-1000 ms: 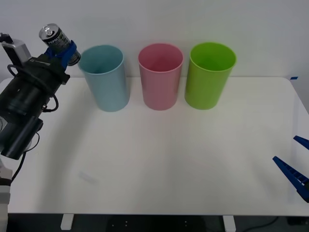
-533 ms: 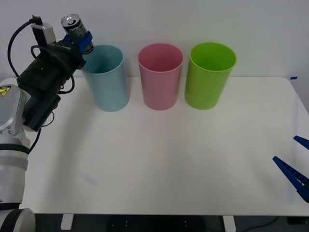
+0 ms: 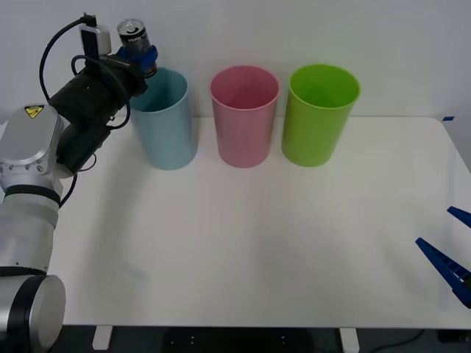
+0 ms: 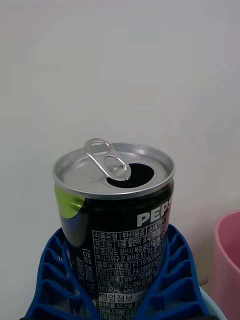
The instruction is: Grasp the object on the table and drop it into the matching bin: aluminum can to the light blue bin, PET bottle to the pink bin.
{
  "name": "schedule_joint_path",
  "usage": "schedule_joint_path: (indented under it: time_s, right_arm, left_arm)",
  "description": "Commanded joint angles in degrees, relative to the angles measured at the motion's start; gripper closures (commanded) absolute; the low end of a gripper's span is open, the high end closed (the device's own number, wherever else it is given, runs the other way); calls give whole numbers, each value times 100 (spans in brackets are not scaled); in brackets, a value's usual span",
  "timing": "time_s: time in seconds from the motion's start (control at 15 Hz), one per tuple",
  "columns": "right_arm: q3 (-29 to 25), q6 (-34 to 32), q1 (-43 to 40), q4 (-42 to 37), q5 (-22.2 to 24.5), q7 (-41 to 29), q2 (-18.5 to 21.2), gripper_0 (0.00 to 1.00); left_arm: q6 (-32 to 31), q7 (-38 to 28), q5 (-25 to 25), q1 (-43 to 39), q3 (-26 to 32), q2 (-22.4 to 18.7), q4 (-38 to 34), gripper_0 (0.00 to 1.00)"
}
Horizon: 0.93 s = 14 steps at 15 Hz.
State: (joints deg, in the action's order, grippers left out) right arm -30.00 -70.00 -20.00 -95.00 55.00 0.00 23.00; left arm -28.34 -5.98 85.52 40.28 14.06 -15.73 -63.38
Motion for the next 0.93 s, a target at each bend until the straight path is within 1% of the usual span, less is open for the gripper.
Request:
schedule_joint_path:
  time_s: [0.07, 0.27, 0.33, 0.4, 0.93]
  right_arm:
    - [0, 0, 0, 0, 0, 0, 0, 0]
    - [0, 0, 0, 0, 0, 0, 0, 0]
    - [0, 0, 0, 0, 0, 0, 0, 0]
    - [0, 0, 0, 0, 0, 0, 0, 0]
    - [0, 0, 0, 0, 0, 0, 0, 0]
  left_arm:
    - [-5, 1, 9, 15, -44, 0, 27, 100]
    - [4, 1, 9, 15, -70, 0, 27, 100]
    - [-5, 1, 0, 15, -70, 0, 27, 92]
    - [-5, 18, 0, 15, -70, 0, 19, 0]
    - [-31, 53, -114, 6, -70, 0, 19, 0]
